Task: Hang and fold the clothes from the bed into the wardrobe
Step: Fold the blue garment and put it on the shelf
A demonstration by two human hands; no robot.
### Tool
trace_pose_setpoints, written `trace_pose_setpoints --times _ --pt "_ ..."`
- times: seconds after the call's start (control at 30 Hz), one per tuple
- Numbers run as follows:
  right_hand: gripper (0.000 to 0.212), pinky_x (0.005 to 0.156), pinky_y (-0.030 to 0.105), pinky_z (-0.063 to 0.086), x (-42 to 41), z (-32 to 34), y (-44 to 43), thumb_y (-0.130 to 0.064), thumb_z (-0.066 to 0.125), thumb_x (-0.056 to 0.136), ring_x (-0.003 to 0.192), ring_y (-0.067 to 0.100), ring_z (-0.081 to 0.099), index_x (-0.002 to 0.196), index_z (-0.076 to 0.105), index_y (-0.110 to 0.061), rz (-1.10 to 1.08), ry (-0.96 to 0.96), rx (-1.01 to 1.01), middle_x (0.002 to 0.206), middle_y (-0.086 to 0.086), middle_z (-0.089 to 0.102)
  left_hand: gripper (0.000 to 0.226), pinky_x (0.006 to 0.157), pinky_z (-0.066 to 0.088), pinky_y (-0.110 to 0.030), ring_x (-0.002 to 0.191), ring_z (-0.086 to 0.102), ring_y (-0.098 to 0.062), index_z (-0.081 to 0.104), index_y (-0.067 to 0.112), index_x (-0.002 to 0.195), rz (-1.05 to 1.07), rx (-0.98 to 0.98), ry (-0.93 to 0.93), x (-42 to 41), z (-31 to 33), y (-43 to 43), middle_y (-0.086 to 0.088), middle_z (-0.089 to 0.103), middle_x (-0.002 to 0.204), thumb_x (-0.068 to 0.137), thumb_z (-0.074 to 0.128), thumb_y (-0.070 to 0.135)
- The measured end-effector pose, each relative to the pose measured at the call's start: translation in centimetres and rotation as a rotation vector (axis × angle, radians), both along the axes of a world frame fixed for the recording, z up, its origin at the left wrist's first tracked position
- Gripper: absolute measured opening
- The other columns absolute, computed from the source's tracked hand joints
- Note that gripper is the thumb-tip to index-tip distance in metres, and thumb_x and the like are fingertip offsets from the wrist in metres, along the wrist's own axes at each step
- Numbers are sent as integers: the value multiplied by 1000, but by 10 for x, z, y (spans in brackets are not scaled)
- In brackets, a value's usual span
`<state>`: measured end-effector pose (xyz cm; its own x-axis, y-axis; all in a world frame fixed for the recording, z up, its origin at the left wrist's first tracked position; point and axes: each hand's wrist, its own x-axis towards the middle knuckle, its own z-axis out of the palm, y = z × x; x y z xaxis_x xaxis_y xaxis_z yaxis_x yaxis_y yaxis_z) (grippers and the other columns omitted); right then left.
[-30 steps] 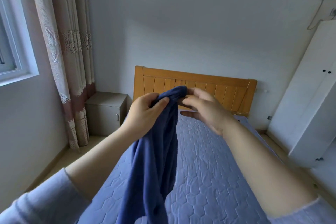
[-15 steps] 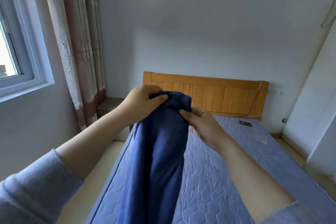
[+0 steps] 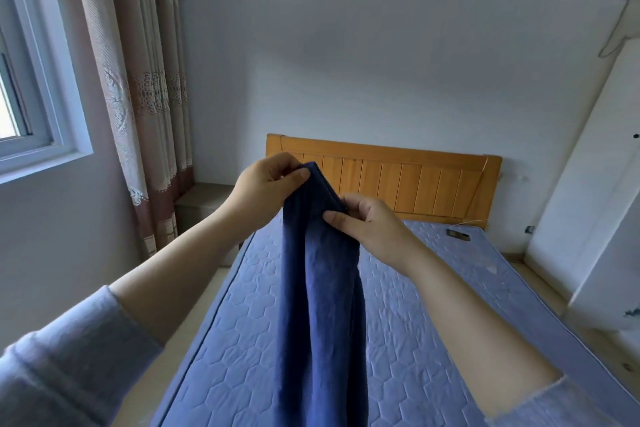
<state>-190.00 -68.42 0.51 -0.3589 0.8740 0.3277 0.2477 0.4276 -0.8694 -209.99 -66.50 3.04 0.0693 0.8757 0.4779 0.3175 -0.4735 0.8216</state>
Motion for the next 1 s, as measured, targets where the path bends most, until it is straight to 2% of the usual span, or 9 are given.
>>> trace_pose_setpoints --times 0.1,0.23,0.33,0.5,0.63,0.73,0.83,0.93,1.0 --pt "8 73 21 54 15 -8 0 -27 65 94 86 11 71 96 72 -23 -33 -57 -3 92 -5 75 15 72 42 -36 71 46 -20 61 16 79 79 20 -40 -3 1 8 0 54 71 89 59 28" --pt "7 74 32 54 39 -17 0 -25 67 91 81 16 69 91 72 -19 -154 -183 48 90 3 72 19 72 42 -36 70 46 -19 59 21 76 139 -11 -56 -12 -5 18 3 52 67 94 57 23" --pt "15 70 38 54 56 -20 -1 -25 69 88 78 24 67 89 69 -10 -216 -262 70 88 12 69 20 62 38 -29 63 44 -14 57 22 74 221 23 3 -20 -7 24 7 51 64 94 55 23" --pt "16 71 44 56 79 -19 -4 -32 74 84 78 23 69 86 70 -17 -308 -331 92 84 4 72 19 55 34 -25 61 44 -7 56 22 78 348 62 13 -24 -8 30 8 51 66 96 52 23" --pt "33 56 30 42 89 -20 -7 -47 78 75 60 9 57 73 60 -19 -329 -396 128 67 -6 61 13 57 34 -21 64 45 -3 58 18 86 382 113 94 -27 -10 32 9 53 69 96 52 24" --pt "48 57 27 41 88 -15 -11 -61 77 69 61 16 57 75 59 -17 -303 -399 146 71 3 63 13 57 32 -18 65 46 -2 56 19 85 388 144 147 -29 -12 33 9 53 69 96 52 24" --pt "39 60 25 43 87 -6 -12 -58 71 77 69 21 61 76 63 -20 -278 -385 183 75 3 66 11 57 30 -13 66 47 -2 56 19 86 408 168 181 -32 -14 35 11 53 70 96 52 23" --pt "22 58 16 39 89 -1 -11 -43 69 85 58 7 49 74 60 -25 -271 -410 275 62 -7 58 11 58 31 -15 67 48 -6 56 18 86 409 174 198 -36 -19 37 11 54 71 96 52 22" --pt "23 58 14 37 91 -1 -11 -42 71 83 55 3 43 70 59 -28 -265 -485 305 56 -10 52 11 59 31 -21 71 47 -14 56 16 87 409 164 218 -41 -23 39 10 54 71 96 52 21"
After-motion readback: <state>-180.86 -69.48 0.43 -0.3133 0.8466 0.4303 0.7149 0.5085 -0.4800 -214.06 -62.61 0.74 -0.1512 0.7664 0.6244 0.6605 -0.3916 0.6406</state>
